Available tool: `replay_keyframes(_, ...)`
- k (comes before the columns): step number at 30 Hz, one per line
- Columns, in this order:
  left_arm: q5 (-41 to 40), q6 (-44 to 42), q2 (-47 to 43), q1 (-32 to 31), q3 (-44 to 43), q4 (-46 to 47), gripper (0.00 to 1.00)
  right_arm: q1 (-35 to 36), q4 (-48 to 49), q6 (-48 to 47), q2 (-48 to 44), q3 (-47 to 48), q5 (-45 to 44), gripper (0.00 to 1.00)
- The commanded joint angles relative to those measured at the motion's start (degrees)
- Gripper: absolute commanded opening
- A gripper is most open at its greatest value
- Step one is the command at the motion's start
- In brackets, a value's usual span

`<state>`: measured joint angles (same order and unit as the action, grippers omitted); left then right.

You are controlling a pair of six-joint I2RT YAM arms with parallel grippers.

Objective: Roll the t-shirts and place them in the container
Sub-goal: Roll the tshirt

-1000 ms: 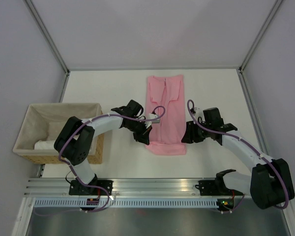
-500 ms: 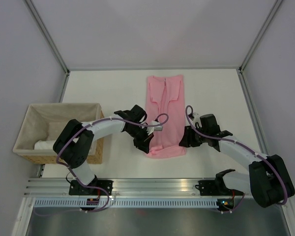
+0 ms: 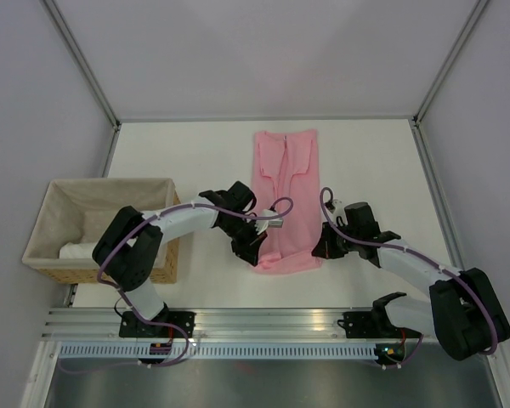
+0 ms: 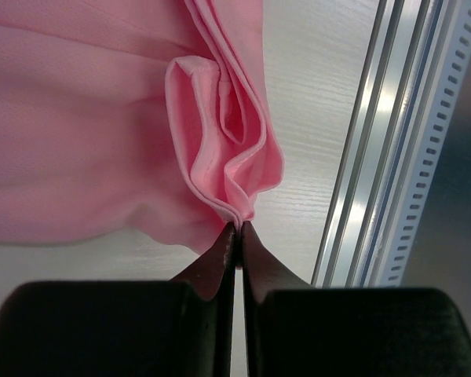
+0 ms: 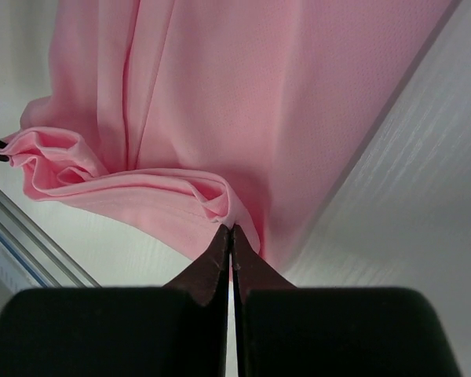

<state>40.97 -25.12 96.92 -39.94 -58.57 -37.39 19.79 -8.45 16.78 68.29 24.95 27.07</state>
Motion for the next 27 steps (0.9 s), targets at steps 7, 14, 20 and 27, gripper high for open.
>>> replay_keyframes(7,0.2,0.8,4.1,0.7,-9.6,-1.2,0.11,0.2,-1.8,3.5,-3.9,0.6,-5.1,0.0)
replay_keyframes(14,-0.5,4.8,9.4,6.0,-11.1,-2.4,0.09,0.2,-1.2,4.8,-3.5,1.2,-6.1,0.0)
replay_keyframes(20,2.0,5.1,9.4,7.3,-15.1,-2.4,0.1,0.1,-0.3,5.6,-4.7,0.4,-5.9,0.0)
replay_keyframes(27,3.9,5.0,11.7,6.7,-17.3,-2.5,0.12,0.1,0.7,6.0,-4.4,0.4,-5.8,0.0)
